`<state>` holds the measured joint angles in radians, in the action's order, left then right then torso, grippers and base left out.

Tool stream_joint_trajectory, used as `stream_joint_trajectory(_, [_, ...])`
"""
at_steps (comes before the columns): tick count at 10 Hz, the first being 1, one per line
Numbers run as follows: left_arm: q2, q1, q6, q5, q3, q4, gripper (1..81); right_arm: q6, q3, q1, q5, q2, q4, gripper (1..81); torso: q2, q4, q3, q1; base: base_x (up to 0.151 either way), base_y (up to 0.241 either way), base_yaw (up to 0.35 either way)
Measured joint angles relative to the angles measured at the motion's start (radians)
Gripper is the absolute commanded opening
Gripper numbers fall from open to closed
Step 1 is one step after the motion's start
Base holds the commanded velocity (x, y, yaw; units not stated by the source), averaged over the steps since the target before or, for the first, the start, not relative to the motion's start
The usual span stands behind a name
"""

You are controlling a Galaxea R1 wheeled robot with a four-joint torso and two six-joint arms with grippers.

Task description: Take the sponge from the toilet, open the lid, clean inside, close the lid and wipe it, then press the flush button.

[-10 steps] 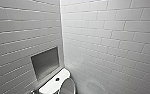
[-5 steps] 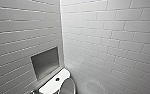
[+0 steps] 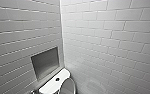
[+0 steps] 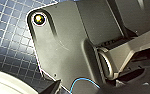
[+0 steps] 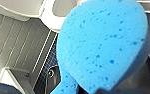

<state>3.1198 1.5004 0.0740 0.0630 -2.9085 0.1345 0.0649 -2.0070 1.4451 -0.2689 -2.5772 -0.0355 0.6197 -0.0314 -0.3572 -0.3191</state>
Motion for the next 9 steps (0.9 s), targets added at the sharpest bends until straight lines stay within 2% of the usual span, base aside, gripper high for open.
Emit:
stream_joint_trajectory(2, [-0.001, 0.011, 0.000, 0.000, 0.000, 0.000, 81.1, 0.027, 0.051, -0.053, -0.011, 0.085, -0.021, 1.0, 0.048, 0.000, -0.011, -0.029, 0.000, 0.000, 0.000])
stream_joint_trajectory(5, [-0.005, 0.013, 0.000, 0.000, 0.000, 0.000, 81.1, 0.067, 0.114, -0.147, -0.048, 0.116, -0.034, 1.0, 0.159, 0.000, -0.040, -0.099, 0.000, 0.000, 0.000])
stream_joint_trajectory(7, [-0.006, 0.014, 0.000, 0.000, 0.001, 0.000, 81.1, 0.080, 0.123, -0.159, -0.045, 0.161, -0.040, 1.0, 0.233, 0.000, -0.046, -0.146, 0.000, 0.000, 0.000])
stream_joint_trajectory(9, [-0.006, 0.019, 0.000, 0.000, 0.001, 0.000, 81.1, 0.099, 0.137, -0.205, -0.037, 0.158, -0.042, 1.0, 0.309, 0.000, -0.046, -0.193, 0.000, 0.000, 0.000])
